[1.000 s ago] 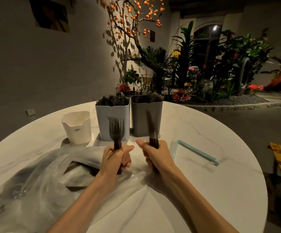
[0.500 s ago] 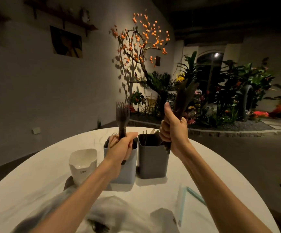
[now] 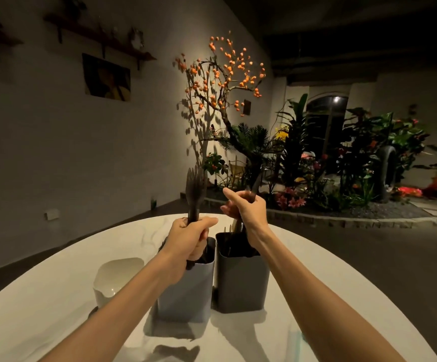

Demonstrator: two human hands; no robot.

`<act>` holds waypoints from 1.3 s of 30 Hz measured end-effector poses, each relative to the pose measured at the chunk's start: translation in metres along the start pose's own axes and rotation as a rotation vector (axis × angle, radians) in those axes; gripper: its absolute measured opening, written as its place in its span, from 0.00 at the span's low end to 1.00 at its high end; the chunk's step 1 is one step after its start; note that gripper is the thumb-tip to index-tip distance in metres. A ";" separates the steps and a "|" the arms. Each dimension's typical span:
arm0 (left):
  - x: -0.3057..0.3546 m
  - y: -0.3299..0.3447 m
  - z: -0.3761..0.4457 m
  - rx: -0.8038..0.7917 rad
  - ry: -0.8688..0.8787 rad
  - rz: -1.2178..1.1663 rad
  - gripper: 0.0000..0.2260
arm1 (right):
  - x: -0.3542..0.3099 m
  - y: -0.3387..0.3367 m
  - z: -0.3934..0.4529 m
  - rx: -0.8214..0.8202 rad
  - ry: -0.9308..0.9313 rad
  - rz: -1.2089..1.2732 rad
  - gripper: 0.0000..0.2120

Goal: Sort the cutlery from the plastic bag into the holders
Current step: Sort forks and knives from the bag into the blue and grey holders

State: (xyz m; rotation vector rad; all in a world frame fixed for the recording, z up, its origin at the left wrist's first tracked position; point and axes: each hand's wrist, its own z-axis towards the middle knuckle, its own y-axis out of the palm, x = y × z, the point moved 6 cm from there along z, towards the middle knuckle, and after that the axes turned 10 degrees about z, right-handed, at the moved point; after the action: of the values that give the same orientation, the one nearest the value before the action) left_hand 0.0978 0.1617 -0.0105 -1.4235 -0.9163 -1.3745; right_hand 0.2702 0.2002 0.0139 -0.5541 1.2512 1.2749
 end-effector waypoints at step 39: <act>-0.025 -0.031 0.040 0.130 0.456 0.992 0.08 | -0.041 0.055 -0.004 -0.084 0.031 0.170 0.30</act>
State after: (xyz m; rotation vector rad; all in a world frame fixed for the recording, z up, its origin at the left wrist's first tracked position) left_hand 0.0782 0.2114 -0.0298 -1.1256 0.0448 -0.7823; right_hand 0.2263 0.1965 0.0667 -0.5381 1.2964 1.4717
